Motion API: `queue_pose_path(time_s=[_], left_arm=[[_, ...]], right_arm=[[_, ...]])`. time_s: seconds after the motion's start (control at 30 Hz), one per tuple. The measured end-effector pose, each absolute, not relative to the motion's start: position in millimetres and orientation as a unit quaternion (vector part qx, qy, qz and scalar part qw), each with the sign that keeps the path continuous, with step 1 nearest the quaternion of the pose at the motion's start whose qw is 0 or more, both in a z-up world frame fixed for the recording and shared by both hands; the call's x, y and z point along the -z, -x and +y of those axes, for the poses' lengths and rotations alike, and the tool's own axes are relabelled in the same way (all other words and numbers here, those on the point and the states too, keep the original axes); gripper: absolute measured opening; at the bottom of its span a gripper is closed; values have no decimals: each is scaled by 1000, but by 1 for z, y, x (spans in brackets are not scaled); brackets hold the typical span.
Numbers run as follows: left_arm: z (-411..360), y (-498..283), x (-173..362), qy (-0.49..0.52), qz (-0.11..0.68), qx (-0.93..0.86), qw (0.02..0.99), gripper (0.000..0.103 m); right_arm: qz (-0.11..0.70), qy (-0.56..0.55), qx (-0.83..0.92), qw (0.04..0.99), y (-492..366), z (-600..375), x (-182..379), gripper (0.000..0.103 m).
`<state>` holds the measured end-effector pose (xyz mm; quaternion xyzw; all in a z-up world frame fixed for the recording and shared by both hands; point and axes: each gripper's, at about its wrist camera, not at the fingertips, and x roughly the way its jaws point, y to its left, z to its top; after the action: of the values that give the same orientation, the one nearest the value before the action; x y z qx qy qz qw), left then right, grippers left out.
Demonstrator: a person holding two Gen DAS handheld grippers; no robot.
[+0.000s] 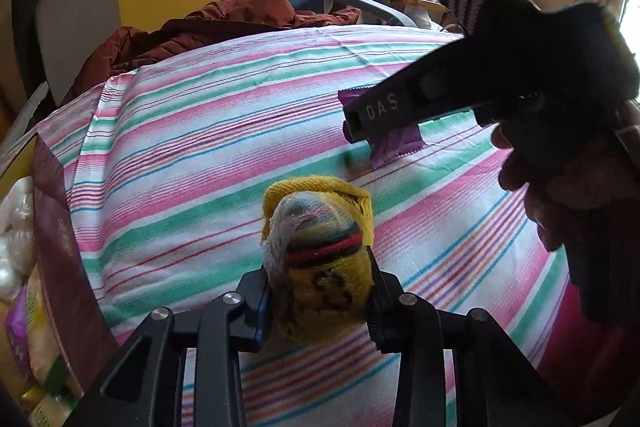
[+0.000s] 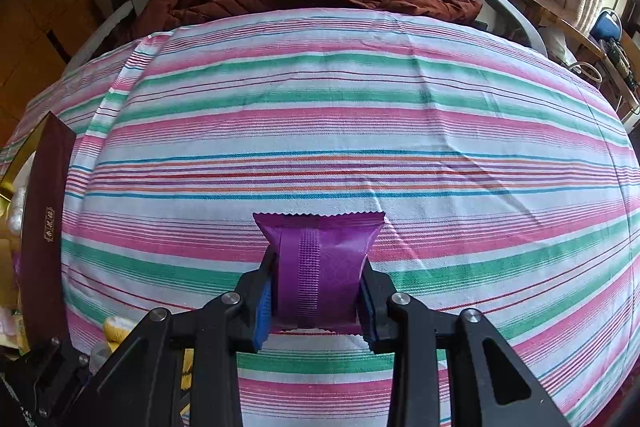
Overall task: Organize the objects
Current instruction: 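Lift the yellow toy and purple packet and carry them toward the gold tray, then lower the yellow toy and purple packet into the gold tray and release both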
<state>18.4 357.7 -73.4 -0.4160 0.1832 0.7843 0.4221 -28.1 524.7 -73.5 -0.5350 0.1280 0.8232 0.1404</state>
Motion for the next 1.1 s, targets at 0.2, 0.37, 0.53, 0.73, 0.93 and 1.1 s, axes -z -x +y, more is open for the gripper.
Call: queue_pose_path(time_s=[0.2,0.37,0.53,0.73,0.93,1.1], left_arm=[[336,-36,40,387,176,-796,430,37],[308,-40,10,364,156,-813,427,37],[273,-36,-11,356,126,-828,414,37],[214,-17,-23,358,79,-850,377,37],[143,-4,-16,377,29,-868,321,37],[89,2,-12,387,-14,-882,269,37]], right_arm=[[123,522,-835,124,27,518,67,34],[111,521,-840,106,26,504,67,34],[97,529,-839,89,27,491,71,34],[80,538,-836,74,26,469,65,34],[70,514,-854,44,23,430,33,34],[76,485,-871,-9,19,384,6,34]])
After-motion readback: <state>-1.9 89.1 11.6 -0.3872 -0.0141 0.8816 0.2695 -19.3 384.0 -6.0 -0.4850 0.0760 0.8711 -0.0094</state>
